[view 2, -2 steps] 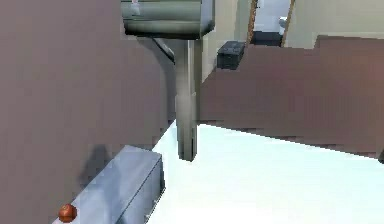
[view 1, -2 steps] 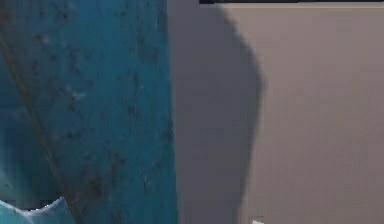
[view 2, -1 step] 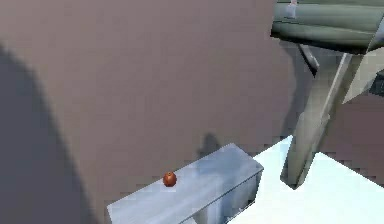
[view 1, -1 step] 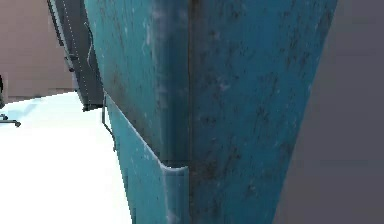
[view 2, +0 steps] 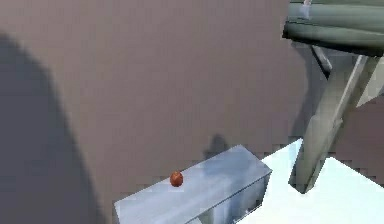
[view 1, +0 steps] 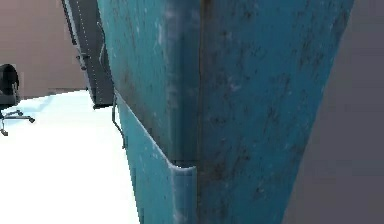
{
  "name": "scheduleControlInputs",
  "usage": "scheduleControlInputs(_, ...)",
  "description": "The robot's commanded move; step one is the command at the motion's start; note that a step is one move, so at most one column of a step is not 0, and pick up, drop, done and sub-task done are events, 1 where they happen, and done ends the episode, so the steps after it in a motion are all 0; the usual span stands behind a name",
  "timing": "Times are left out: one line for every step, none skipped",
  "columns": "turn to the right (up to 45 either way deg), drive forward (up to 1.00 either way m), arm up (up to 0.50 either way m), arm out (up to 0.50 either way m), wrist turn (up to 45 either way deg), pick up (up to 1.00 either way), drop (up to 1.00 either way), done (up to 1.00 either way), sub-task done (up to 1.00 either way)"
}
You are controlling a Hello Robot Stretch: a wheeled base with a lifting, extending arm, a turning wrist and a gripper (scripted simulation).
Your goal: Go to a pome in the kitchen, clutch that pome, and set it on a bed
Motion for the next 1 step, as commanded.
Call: scheduleControlInputs(45.0, 0.0, 0.0, 0.0, 0.0, 0.0, 0.0, 0.0, 0.0)
